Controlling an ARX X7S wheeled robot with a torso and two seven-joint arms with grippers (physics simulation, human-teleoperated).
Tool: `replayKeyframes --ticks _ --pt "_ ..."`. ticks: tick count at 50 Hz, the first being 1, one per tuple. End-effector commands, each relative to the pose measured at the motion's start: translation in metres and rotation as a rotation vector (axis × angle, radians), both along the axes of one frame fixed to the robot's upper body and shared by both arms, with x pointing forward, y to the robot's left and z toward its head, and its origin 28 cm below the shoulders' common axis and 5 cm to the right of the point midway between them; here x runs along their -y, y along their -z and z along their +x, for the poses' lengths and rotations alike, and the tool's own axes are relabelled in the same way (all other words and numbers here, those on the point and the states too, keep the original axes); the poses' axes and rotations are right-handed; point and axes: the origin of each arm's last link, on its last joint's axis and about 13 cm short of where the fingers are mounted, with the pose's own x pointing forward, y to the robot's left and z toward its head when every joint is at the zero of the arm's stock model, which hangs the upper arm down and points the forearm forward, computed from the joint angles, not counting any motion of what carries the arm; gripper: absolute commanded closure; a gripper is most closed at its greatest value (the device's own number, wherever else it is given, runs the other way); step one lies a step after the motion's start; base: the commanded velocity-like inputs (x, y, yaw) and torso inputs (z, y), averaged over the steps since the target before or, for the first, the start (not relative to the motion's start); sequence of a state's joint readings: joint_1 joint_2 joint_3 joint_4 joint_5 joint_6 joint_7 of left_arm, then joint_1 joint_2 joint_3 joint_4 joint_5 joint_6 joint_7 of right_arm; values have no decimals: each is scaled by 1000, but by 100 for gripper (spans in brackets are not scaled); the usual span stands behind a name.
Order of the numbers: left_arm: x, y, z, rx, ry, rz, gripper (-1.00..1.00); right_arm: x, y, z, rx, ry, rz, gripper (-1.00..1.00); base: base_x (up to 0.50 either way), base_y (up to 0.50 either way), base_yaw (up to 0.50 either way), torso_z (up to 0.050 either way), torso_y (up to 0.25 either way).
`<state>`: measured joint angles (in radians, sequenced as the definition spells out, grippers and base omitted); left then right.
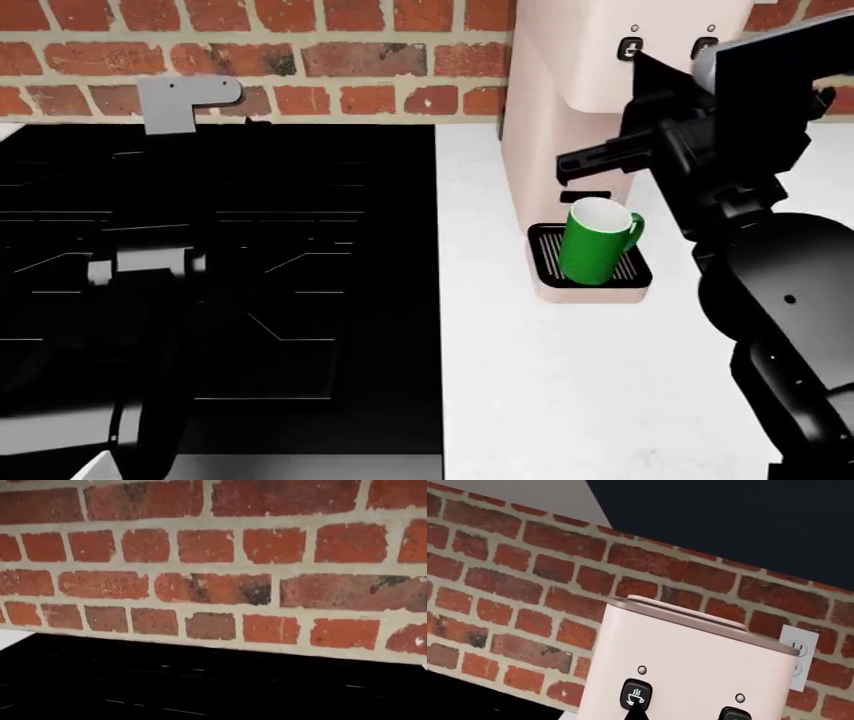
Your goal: Pick the mug from the cabinet, place it under the coffee machine dispenser, and press the start button.
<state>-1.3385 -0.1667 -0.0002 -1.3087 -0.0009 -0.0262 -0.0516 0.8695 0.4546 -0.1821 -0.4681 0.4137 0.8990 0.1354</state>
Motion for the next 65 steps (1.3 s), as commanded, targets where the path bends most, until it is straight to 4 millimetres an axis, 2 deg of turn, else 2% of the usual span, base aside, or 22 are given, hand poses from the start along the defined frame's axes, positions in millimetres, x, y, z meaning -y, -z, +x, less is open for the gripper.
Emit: replayKeyframes --ticks 1,19,55,59,65 --pt "0 2 0 -4 0 -2 -100 -3 -1 5 3 -11 -3 100 0 0 0 0 0" --pt "1 4 -1 -7 5 -3 -100 -2 2 14 -6 2 4 100 2 0 1 0 0" --pt "1 3 0 -5 9 -8 -100 -1 -1 13 -1 10 15 100 3 0 2 0 0" --pt "2 3 0 -1 17 -8 -100 -2 0 -5 23 -1 33 100 0 0 0 0 0" --pt "3 -2 1 35 64 -9 -100 -10 -3 -74 112 -28 21 100 0 0 0 0 0"
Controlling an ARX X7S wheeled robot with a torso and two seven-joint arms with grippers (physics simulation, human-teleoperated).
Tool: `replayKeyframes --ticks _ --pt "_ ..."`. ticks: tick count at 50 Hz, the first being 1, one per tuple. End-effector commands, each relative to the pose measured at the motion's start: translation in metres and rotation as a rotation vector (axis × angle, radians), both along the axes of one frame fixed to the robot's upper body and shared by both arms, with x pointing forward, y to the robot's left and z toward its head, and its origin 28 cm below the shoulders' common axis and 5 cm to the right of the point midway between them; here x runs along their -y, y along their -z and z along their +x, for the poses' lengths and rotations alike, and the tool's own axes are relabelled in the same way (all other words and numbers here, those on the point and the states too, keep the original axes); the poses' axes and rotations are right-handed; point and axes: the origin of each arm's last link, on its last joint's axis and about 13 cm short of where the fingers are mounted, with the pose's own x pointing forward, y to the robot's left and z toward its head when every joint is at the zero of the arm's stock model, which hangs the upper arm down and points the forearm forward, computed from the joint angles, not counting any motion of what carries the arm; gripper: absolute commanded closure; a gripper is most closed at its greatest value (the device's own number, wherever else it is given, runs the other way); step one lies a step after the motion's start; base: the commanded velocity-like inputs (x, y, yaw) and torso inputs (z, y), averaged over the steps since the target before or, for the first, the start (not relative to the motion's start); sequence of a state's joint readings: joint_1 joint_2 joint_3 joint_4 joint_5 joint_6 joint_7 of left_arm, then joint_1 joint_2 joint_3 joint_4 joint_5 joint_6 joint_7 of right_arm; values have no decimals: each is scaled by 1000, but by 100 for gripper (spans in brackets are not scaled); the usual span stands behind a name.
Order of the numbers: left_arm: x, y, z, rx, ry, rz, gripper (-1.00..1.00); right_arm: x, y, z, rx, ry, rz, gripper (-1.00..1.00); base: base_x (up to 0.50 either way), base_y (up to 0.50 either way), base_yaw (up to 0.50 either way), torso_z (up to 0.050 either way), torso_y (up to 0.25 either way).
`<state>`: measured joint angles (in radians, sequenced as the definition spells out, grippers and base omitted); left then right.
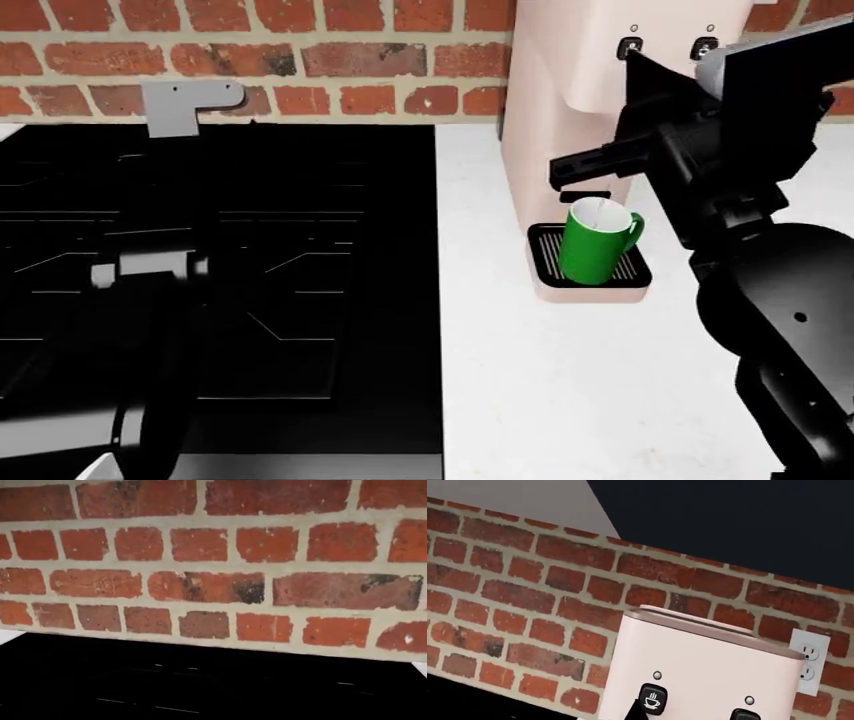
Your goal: Pick the mug from the cabinet, place it under the coffee machine dispenser, and press the start button.
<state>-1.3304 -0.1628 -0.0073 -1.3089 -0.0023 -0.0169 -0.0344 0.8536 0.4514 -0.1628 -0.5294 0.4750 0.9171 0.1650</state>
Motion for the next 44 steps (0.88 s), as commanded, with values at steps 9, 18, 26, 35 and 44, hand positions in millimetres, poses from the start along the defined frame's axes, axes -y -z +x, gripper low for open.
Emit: replayKeyframes --ticks 9,18,26,35,44 --pt "-1 48 -53 -223 241 -157 -100 -9 7 -126 116 -13 117 -100 0 0 0 0 0" --pt "12 -58 -192 381 513 -55 -100 -21 26 -136 94 -47 241 -100 0 0 0 0 0" --pt "17 -56 -242 451 632 -75 -100 -24 29 -138 96 -58 264 -100 0 0 0 0 0" --pt "19 -54 -254 448 691 -95 -100 -22 27 -140 120 -51 273 -100 0 0 0 0 0" --pt "19 -53 -257 447 699 -102 -100 -23 27 -141 128 -49 277 -100 0 0 0 0 0"
